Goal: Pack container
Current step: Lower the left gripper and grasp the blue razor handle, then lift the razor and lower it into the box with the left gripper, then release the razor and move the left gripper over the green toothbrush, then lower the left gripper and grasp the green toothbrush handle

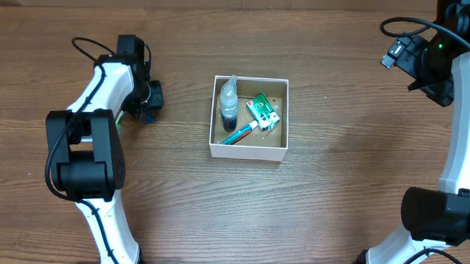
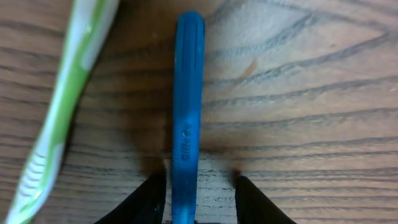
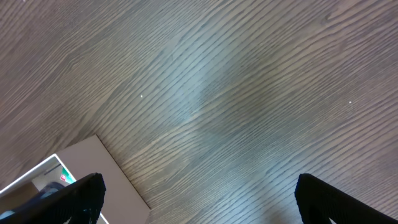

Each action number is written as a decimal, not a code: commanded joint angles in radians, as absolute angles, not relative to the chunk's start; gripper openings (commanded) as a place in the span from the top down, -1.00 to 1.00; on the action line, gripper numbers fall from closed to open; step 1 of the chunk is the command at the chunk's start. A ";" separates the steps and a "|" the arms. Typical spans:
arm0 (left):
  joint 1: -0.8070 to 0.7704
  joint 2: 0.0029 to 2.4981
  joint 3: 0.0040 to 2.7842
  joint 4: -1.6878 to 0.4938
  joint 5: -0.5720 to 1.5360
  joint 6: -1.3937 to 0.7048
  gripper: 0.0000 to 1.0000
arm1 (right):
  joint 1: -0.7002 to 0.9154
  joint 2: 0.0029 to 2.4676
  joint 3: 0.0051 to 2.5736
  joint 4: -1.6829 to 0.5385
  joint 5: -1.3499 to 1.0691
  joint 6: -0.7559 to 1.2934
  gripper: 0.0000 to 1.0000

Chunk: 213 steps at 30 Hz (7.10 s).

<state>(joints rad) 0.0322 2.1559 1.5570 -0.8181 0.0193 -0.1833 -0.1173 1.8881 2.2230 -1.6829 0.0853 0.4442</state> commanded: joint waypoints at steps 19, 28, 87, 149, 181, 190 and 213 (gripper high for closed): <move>0.027 2.124 1.543 -0.886 0.023 -0.205 0.88 | -0.119 1.888 2.226 -1.678 0.088 0.445 -1.00; 0.020 2.124 1.847 -1.150 0.046 -0.154 0.87 | -0.119 1.888 2.226 -1.678 0.088 0.445 -1.00; -0.486 2.124 2.085 -1.510 0.371 0.568 0.24 | -0.119 1.888 2.226 -1.678 0.088 0.445 -1.00; 0.112 1.977 1.547 -0.981 -0.006 0.128 -1.00 | -0.119 1.888 2.226 -1.678 0.088 0.445 -1.00; 0.186 2.156 1.545 -0.935 0.114 0.175 0.58 | -0.119 1.888 2.226 -1.678 0.088 0.445 -1.00; 0.186 2.156 1.545 -0.949 0.121 0.125 0.92 | -0.119 1.888 2.226 -1.678 0.088 0.445 -1.00; 0.161 2.164 1.544 -0.886 0.124 0.115 -0.10 | -0.119 1.888 2.226 -1.678 0.088 0.445 -1.00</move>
